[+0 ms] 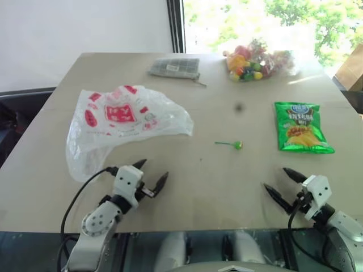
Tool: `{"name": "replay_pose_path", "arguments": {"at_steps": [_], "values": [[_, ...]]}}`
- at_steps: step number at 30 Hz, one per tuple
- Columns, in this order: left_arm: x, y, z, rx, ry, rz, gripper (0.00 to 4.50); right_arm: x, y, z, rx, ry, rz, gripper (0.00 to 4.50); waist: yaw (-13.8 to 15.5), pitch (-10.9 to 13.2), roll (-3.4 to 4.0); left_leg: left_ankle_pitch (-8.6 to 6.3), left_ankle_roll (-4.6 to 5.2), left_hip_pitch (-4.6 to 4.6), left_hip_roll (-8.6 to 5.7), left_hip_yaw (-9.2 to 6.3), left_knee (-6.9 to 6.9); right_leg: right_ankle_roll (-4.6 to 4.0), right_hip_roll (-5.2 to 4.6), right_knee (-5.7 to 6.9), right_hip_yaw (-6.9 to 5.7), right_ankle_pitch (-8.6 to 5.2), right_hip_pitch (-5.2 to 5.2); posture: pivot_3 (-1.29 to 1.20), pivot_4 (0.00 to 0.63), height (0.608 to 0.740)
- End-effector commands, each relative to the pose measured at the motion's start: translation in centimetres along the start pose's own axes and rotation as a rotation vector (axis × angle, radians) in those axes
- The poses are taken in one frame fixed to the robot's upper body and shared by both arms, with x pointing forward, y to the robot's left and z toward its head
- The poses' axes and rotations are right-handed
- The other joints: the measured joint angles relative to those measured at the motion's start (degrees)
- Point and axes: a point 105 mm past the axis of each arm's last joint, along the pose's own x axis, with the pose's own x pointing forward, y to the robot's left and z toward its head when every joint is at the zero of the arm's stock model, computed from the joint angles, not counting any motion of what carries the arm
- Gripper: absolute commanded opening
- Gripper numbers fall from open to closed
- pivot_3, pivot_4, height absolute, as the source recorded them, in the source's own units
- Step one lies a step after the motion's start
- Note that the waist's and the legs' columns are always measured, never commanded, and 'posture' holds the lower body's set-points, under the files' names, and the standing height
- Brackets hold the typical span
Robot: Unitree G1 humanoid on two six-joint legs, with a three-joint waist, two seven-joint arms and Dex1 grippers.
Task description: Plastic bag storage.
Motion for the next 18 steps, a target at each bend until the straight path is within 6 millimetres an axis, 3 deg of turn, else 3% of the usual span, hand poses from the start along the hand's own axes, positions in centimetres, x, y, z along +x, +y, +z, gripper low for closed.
{"name": "replay_pose_path", "arguments": {"at_steps": [1, 18], "values": [[-0.42, -0.01, 1.05, 0.001, -0.040, 0.018, 4.50, -0.16, -0.04, 0.66, -0.004, -0.036, 0.012, 4.44, 0.0, 0.0, 0.00, 0.00, 0.00, 0.00, 0.00, 0.00, 0.00, 0.00, 0.00, 0.00, 0.00, 0.00, 0.00, 0.00, 0.150, 0.740], [-0.43, -0.68, 1.29, 0.008, -0.033, 0.039, 4.50, -0.02, 0.10, 0.96, 0.010, -0.054, 0.033, 4.44, 0.0, 0.2, 0.03, 0.00, 0.00, -0.03, -0.01, 0.00, 0.00, -0.01, -0.05, -0.02, -0.02, 0.00, -0.02, 0.00, 0.150, 0.740]]}}
